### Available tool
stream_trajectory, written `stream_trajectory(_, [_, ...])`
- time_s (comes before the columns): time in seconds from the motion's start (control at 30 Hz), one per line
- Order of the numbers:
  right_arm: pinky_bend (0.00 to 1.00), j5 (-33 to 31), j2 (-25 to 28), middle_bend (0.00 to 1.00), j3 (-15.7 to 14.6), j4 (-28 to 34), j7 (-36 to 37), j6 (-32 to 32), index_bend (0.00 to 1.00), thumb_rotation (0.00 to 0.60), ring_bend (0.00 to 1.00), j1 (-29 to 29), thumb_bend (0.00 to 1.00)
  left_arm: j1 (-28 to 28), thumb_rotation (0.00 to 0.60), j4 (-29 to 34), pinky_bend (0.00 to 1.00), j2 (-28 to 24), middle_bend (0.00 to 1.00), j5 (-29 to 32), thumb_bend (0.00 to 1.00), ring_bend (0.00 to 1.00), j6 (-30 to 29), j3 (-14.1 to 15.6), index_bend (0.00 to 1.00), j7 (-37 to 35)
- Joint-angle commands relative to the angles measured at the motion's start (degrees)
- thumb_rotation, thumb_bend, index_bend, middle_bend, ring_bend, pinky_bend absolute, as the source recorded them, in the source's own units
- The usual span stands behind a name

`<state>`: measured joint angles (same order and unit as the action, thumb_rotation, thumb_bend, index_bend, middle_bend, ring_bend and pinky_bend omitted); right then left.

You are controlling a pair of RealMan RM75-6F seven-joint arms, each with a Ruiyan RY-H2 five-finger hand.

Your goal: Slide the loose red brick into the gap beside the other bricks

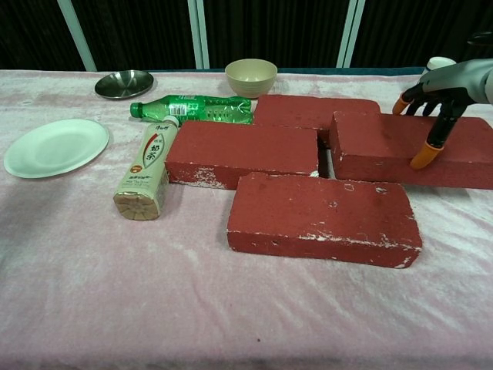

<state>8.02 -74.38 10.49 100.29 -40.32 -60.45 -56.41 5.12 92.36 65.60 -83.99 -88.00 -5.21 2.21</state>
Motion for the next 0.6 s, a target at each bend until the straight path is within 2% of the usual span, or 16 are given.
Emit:
stream_trajectory(0.03, [0.08,-0.24,-0.36,0.26,0.04,-0.16,-0.27,0.01,0.24,0.6,0.13,-0.27,0.0,0.0,0.6,0.01,0.0,0.0,0.04,0.02,0.73,0.0,0.01,-0.01,0.2,0.01])
stream_trajectory(0.6, [0.08,-1.33,-2.13,0.26,0.96,-1.29,-1.0,-0.57,0.24,0.6,0.13,-1.44,0.0,0.04,0.6,-0.01,0.0,0.01,0.04,0.14,0.74,0.0,0.16,-0.01,0.2,0.3])
